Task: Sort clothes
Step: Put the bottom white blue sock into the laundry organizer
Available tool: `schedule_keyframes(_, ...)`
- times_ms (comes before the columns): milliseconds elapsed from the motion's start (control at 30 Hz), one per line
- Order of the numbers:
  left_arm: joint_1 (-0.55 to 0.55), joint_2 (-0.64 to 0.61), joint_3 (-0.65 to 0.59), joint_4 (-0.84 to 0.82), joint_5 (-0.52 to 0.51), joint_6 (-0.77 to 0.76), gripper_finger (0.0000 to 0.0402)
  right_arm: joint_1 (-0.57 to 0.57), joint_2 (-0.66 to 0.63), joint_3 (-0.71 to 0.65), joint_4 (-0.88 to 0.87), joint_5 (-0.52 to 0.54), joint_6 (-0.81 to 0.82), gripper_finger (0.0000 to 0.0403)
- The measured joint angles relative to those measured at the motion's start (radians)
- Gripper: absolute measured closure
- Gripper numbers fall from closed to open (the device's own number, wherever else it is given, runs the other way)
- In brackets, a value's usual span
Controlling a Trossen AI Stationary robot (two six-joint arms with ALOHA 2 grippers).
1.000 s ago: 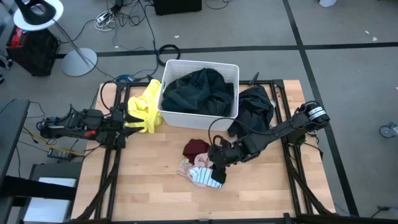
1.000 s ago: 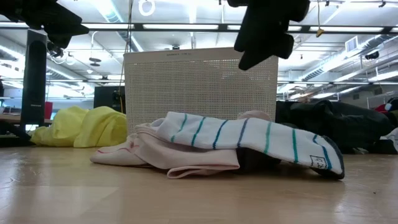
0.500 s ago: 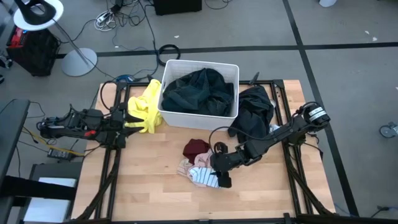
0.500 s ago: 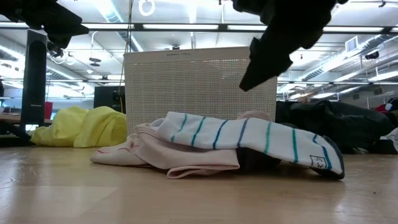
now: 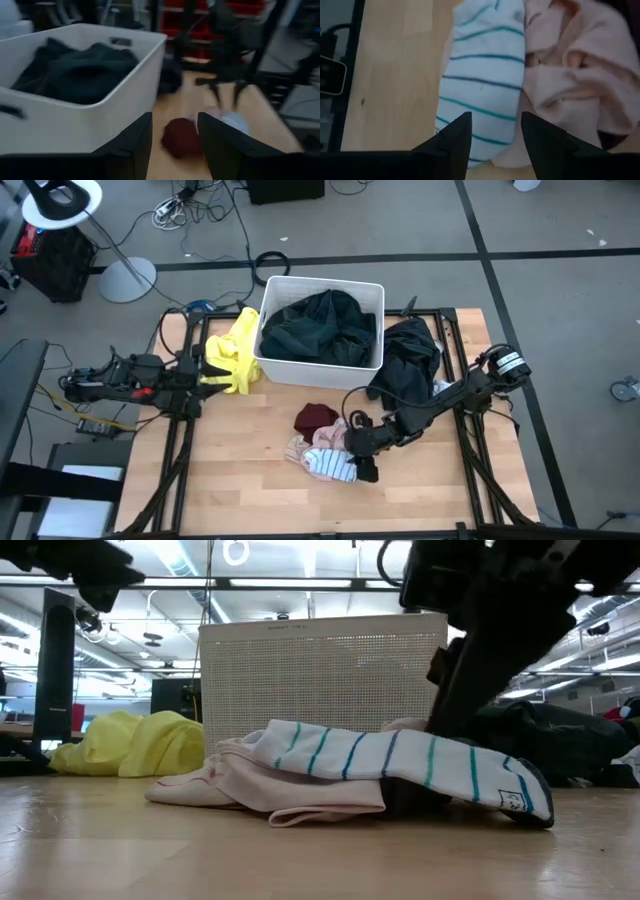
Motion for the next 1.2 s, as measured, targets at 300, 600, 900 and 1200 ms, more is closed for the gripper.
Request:
schedule_keyframes(300, 0.000, 0.073, -0.089, 0.150, 0.191, -0.021, 0.0238, 0.000, 0.000, -0.013, 0.012, -0.002, 0.035, 0.0231)
schedule_keyframes(600, -0.112, 0.393, -0.066, 0.402, 0.113, -0.022, 0.0238, 0.000, 0.000, -0.013, 0.011, 0.013, 0.035, 0.0231)
schedule_keyframes(900, -0.204, 0.582, -0.009, 0.540, 0.044, -0.118, 0.0238, 0.000, 0.000, -0.013, 0.004, 0.017, 0.037, 0.0231)
schedule_keyframes(1200, -0.203, 0.614, -0.008, 0.722, 0.084, -0.260, 0.0238, -0.005, 0.000, -0.013, 0.010, 0.018, 0.037, 0.0231)
